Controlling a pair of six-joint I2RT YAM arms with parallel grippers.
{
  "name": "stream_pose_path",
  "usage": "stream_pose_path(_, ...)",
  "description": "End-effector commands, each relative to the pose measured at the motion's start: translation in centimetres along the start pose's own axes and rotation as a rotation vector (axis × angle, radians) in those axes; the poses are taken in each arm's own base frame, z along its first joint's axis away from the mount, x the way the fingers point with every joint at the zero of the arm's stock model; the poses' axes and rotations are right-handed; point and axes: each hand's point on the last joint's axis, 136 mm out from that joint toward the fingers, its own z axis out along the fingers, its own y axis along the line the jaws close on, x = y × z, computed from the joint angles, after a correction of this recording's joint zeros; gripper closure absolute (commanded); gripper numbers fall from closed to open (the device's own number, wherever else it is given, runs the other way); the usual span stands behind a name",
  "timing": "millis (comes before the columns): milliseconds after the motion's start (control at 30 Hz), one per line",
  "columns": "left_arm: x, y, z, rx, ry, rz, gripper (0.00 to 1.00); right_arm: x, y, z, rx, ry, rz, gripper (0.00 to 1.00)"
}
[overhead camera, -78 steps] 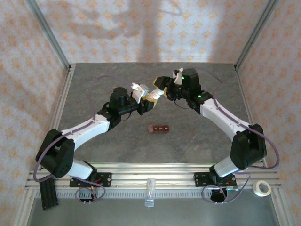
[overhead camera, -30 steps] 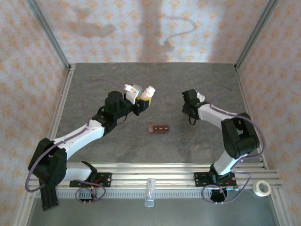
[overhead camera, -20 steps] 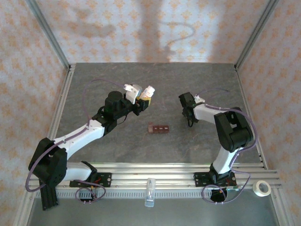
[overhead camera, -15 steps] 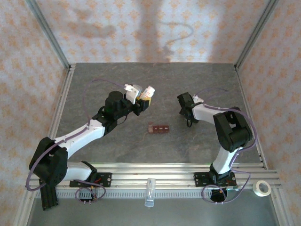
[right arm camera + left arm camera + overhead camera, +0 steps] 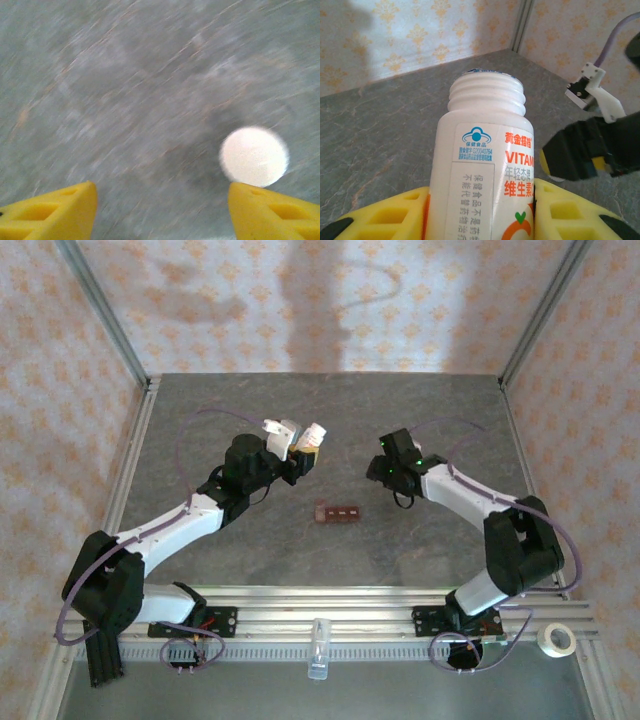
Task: Sort the pills into containers
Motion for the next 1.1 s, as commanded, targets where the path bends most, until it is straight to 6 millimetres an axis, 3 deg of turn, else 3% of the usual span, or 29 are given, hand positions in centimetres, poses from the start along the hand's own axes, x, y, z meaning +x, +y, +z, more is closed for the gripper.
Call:
stream_pose_path(0, -0.9, 1.1, -0.6, -0.052, -0.020, 0.000, 1.00, 3.8, 2.1, -1.4, -0.109, 0.130, -0.088, 0.35)
stream_pose_path(300, -0.5, 2.5, -0.7, -0.106, 0.002, -0.013, 1.00, 12.1, 6.1, -1.7, -0.248, 0.260, -0.214, 0.62)
stream_pose_path(500, -0.5, 2.6, -0.5, -0.106, 0.001, -0.017, 1.00, 15.3, 8.0, -0.5, -0.263, 0.278, -0.256, 0.71)
stream_pose_path(667, -0.5, 2.6, -0.5, -0.108, 0.001, -0.018, 1.00, 15.8, 8.9, 1.2, -0.253, 0.269, -0.256, 0.73)
stream_pose_path(1067, -0.3, 2.6, -0.8, -0.110, 0.011, -0.013, 1.00, 14.4, 10.7, 3.2, -0.211, 0.229, -0.294, 0.74)
